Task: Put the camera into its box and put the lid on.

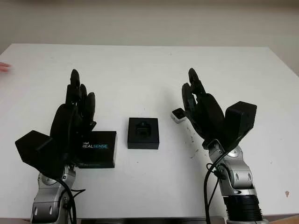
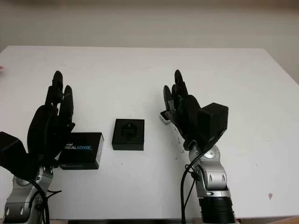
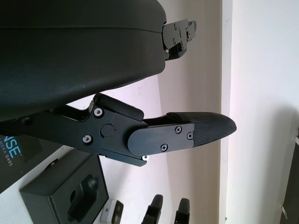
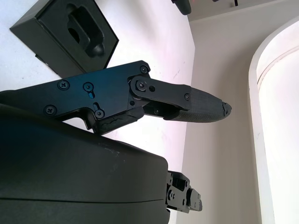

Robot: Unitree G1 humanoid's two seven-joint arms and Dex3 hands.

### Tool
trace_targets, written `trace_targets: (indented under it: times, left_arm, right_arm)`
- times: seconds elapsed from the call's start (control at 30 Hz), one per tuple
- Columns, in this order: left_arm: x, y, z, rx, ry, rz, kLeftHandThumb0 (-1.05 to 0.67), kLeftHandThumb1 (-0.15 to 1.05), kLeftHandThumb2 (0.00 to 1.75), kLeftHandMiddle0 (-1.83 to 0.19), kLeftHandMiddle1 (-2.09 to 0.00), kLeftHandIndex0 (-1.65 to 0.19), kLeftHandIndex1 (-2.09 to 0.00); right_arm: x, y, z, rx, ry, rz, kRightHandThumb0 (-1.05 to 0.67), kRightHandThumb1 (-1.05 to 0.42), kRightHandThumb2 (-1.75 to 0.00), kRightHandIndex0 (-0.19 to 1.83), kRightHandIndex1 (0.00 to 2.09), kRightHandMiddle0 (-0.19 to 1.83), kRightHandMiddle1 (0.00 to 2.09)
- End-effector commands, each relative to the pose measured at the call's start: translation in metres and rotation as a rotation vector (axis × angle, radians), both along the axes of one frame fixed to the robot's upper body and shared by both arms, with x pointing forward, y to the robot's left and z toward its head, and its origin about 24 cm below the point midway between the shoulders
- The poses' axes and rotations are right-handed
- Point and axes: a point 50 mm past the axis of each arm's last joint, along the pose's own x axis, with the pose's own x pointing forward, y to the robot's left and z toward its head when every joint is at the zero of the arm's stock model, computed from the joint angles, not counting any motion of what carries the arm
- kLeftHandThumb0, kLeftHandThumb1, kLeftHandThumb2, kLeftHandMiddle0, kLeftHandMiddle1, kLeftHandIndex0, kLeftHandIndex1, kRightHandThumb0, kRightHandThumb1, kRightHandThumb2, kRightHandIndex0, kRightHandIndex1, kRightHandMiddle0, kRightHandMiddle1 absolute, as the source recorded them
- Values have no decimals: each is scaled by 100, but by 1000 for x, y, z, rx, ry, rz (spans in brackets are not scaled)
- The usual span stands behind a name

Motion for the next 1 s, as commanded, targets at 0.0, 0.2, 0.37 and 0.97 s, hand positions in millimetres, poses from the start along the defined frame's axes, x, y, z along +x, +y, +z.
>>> trace_targets:
  times: [0.0,0.2,0.37,0.97]
  left_arm:
    - [0,1,4,7,-22,-5,-76,105,52,19,0,19,0]
    - [0,-1,4,6,-16,-10,-75,105,52,19,0,19,0]
    - [2,-2,2,-4,-11,-15,-75,105,51,19,0,19,0]
    - [2,1,4,8,-20,-1,-74,105,52,19,0,19,0]
  right_arm:
    - [0,0,4,-2,-22,1,-65,-105,-58,-19,0,-19,4]
    - [0,0,3,-8,-17,6,-67,-105,-58,-19,2,-18,5]
    - [6,-6,6,-4,-22,32,-72,-105,-45,-18,3,-17,6]
    - [67,-75,53,-456,-134,184,-47,-79,-5,13,68,-3,82]
